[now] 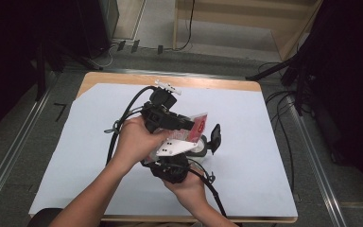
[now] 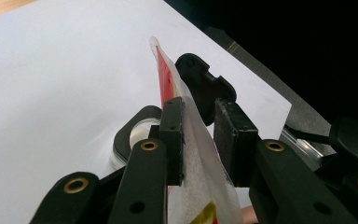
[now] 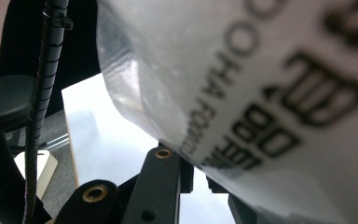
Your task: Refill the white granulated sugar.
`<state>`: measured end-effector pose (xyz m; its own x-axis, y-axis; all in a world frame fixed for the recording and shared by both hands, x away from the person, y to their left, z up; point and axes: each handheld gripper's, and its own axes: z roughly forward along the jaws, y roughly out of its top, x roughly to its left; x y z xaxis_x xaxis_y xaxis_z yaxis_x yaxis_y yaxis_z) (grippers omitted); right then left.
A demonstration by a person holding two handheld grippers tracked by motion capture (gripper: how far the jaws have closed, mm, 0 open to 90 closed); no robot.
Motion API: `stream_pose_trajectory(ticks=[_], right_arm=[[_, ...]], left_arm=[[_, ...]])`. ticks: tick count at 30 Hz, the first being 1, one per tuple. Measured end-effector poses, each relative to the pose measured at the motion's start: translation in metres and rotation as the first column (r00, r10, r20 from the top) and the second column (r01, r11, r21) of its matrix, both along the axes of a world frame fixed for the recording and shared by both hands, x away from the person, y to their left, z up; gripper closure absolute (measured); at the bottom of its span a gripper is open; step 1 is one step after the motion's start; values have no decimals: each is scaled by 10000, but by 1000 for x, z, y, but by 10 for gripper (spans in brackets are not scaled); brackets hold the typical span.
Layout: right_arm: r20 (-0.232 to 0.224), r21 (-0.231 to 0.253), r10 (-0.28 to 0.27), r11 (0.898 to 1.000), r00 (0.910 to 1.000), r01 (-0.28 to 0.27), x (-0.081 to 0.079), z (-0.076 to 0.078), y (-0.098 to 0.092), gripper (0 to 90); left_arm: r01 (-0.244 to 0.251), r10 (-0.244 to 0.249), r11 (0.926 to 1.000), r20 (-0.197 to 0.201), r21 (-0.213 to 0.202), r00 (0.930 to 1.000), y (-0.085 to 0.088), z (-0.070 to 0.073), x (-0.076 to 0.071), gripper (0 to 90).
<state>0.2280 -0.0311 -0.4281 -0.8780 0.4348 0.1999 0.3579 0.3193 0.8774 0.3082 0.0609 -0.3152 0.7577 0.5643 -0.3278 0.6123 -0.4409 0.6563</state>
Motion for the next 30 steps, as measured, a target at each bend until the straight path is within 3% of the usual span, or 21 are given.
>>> stream_pose_trajectory(ticks=[30], right_arm=[[410,-461,287,9986,9987,-268,-10,-16,8,819]], left_arm=[[221,-198,9990,-581,391,9981,16,-1,-4,742]])
